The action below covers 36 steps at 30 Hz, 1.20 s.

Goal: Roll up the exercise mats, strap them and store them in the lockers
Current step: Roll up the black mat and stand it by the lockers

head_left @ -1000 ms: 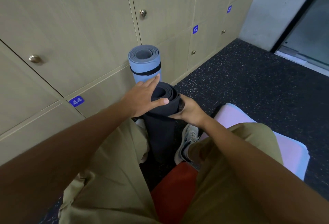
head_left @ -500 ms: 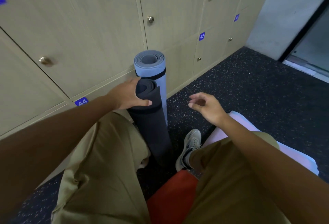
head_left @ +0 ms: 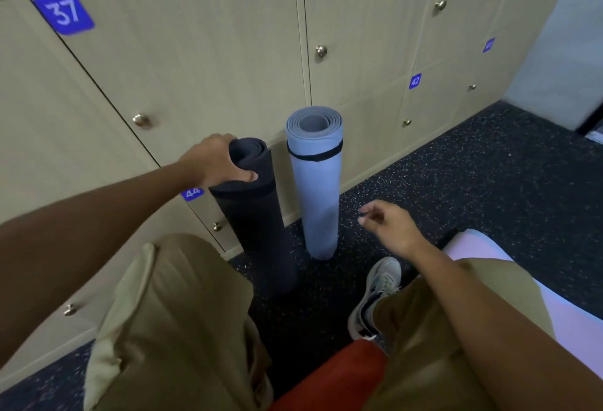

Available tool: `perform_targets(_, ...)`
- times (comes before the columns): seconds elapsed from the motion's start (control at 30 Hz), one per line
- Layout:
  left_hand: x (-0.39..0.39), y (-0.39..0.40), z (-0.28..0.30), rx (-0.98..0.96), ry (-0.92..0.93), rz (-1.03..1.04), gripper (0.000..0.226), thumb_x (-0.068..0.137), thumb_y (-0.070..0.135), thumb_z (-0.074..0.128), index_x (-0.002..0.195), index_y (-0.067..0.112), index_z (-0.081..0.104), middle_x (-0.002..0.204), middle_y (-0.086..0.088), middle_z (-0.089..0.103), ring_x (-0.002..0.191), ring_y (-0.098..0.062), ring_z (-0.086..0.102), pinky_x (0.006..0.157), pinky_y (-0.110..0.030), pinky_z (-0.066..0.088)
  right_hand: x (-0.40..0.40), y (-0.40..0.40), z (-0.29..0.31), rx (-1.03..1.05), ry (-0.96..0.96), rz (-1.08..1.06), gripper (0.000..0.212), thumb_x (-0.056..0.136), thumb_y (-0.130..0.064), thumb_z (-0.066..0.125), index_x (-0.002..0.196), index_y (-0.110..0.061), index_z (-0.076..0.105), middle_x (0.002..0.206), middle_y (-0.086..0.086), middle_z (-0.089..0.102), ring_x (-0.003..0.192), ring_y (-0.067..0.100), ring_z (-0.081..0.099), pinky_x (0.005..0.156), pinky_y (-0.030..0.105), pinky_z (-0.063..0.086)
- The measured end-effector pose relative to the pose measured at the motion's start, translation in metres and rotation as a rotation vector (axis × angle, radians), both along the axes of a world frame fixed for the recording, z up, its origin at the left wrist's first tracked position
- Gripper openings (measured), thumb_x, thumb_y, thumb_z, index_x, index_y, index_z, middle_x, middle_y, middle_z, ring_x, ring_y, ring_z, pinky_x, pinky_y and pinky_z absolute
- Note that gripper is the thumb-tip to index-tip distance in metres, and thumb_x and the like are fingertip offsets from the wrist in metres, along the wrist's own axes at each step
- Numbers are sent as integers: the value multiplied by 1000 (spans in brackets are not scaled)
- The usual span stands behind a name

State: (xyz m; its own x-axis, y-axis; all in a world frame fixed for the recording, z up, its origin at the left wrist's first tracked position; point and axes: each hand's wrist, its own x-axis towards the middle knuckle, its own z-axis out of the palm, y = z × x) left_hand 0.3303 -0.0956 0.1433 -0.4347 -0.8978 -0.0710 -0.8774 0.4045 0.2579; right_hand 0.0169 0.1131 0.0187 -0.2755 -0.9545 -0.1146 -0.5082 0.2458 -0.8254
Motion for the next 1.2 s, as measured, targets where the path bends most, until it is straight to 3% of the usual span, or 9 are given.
perform_targets(0.13, 5, -22, -6, -17, 59, 66, 86, 62, 67, 85, 130, 21, 58, 124, -3, 60, 103, -24, 59, 82, -38, 49, 14, -13, -8, 30, 11, 36, 19, 93, -19, 73, 112, -16, 69, 93, -6, 71, 93, 13, 67, 90, 33, 55)
perform_targets(0.3, 12, -31, -26, 34, 225, 122, 99, 65, 52, 92, 147, 19, 46, 144, -4, 51, 125, -26, 53, 98, -34, 44, 23, -25, -7, 41, 28, 40, 21, 94, -19, 72, 114, -15, 69, 96, -4, 71, 92, 11, 67, 89, 28, 54)
perform_targets(0.43, 16, -32, -33, -60, 150, 105, 108, 64, 72, 80, 152, 23, 40, 153, -4, 47, 139, -31, 41, 113, -48, 40, 26, -26, -8, 70, 48, 36, 22, 94, -20, 72, 115, -15, 68, 98, -4, 71, 95, 14, 67, 91, 31, 54)
perform_targets(0.5, 20, -30, -33, -96, 70, 71, 106, 71, 70, 79, 156, 24, 35, 161, -5, 37, 147, -33, 30, 119, -51, 31, 26, -24, -8, 74, 48, 32, 21, 94, -20, 72, 115, -16, 68, 98, -5, 70, 95, 14, 67, 90, 30, 54)
perform_targets(0.83, 21, -12, -38, -141, 59, -28, 108, 71, 79, 72, 157, 27, 33, 165, -7, 28, 149, -35, 25, 122, -54, 23, 22, -7, 1, 92, 49, 8, 17, 93, -18, 73, 109, -18, 69, 97, -4, 71, 94, 14, 67, 93, 36, 56)
perform_targets(0.9, 16, -7, -34, -182, 97, -30, 100, 76, 77, 69, 155, 24, 38, 163, -9, 32, 148, -35, 26, 121, -55, 22, 20, -7, 12, 67, -19, -25, 21, 93, -17, 73, 114, -15, 69, 98, -1, 72, 95, 17, 68, 92, 33, 56)
perform_targets(1.0, -5, 10, -21, -278, 213, -74, 73, 88, 61, 70, 144, 20, 51, 149, -9, 49, 139, -33, 39, 117, -51, 28, 5, 0, 44, 10, -72, -79, 26, 95, -19, 72, 120, -13, 69, 99, 5, 73, 94, 22, 70, 76, 18, 53)
perform_targets(1.1, -37, 37, -10, -266, 324, -209, 43, 93, 35, 72, 130, 16, 62, 130, -7, 61, 126, -29, 50, 108, -42, 36, -22, 20, 82, -15, -48, -109, 20, 95, -21, 71, 116, -18, 69, 97, 3, 73, 89, 18, 69, 73, 24, 52)
perform_targets(1.2, -73, 75, -5, -167, 418, -367, 29, 94, 24, 72, 120, 14, 67, 120, 0, 68, 114, -18, 59, 98, -28, 40, -56, 58, 112, -57, -17, -174, 15, 93, -16, 74, 107, -21, 70, 90, 4, 72, 83, 14, 67, 80, 26, 51)
